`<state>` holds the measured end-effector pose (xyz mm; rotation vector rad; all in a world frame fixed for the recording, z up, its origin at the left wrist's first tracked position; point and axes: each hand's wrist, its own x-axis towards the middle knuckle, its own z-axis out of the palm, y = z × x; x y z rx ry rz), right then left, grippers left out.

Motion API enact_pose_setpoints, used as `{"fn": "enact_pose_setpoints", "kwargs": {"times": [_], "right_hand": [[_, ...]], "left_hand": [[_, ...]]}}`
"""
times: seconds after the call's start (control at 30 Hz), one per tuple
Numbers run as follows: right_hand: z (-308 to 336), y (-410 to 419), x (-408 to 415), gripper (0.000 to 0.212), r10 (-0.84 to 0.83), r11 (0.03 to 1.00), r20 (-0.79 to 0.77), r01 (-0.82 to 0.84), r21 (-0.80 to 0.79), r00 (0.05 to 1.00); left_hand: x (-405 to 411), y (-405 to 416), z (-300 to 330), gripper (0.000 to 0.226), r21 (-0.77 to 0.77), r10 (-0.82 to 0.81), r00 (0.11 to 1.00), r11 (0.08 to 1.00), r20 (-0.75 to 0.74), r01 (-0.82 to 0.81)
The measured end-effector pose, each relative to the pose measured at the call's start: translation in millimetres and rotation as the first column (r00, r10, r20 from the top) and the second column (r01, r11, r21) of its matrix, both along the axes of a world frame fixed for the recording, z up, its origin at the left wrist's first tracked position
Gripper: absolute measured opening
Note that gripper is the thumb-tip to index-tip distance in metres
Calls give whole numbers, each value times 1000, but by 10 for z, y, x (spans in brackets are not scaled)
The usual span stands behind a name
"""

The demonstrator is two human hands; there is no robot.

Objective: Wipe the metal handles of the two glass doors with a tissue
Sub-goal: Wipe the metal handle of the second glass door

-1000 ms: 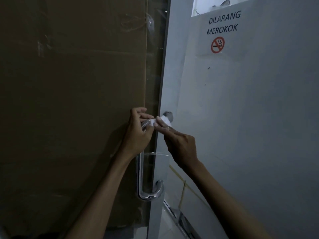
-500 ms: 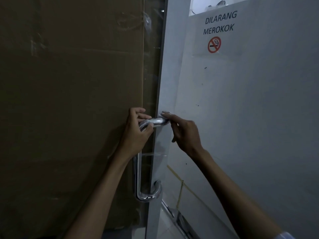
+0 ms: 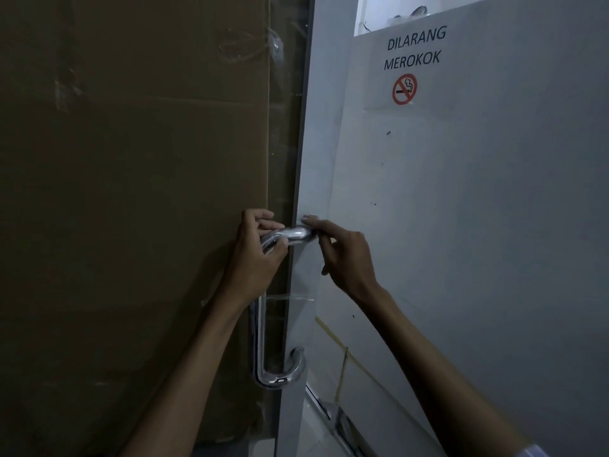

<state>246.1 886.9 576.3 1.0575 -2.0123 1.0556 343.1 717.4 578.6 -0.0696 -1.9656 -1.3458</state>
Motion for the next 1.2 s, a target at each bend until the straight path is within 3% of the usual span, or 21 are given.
{"fn": "enact_pose_setpoints", "kwargs": {"times": [0.13, 0.27, 0.37, 0.43, 0.47, 0.6, 0.77, 0.9, 0.97, 1.2], "right_hand": [[-16, -50, 129, 38, -31, 997, -138, 42, 71, 990], [-90, -53, 157, 38, 127, 988, -69, -120, 102, 989], [-52, 11, 174, 37, 195, 966, 62, -181, -185, 979], [-35, 25, 110, 37, 145, 918, 132, -84, -389, 981], [-50, 6, 71, 37, 108, 911, 165, -31, -412, 980], [-255, -181, 119, 41, 47, 945, 157, 7, -327, 986], [-364, -240, 296, 44, 163, 966, 22, -155, -206, 986], [-287, -210, 238, 37, 139, 884, 185, -37, -466, 973], [-310, -256, 257, 38, 123, 864, 235, 13, -504, 964], [-322, -234, 399, 38, 251, 934, 113, -210, -289, 961]], "left_hand": [[-26, 7, -12, 44, -2, 13, 1000, 1000, -23, -13], [-12, 25, -5, 48, -3, 14, 999, 1000, -29, -14], [-13, 18, 5, 45, 2, 2, 1000, 1000, -13, -2], [-10, 9, 6, 43, -2, 9, 1000, 1000, -12, -9], [-10, 8, 4, 42, -2, 12, 1000, 1000, -15, -12], [-11, 15, -7, 42, -3, 10, 1000, 1000, -3, -10], [-6, 23, -8, 47, -1, 5, 1000, 1000, -5, -5], [-19, 13, 3, 44, 4, 11, 1000, 1000, 3, -11], [-16, 14, -2, 43, -1, 20, 1000, 1000, -3, -20], [-7, 10, -19, 47, -5, 8, 1000, 1000, -10, -8]]}}
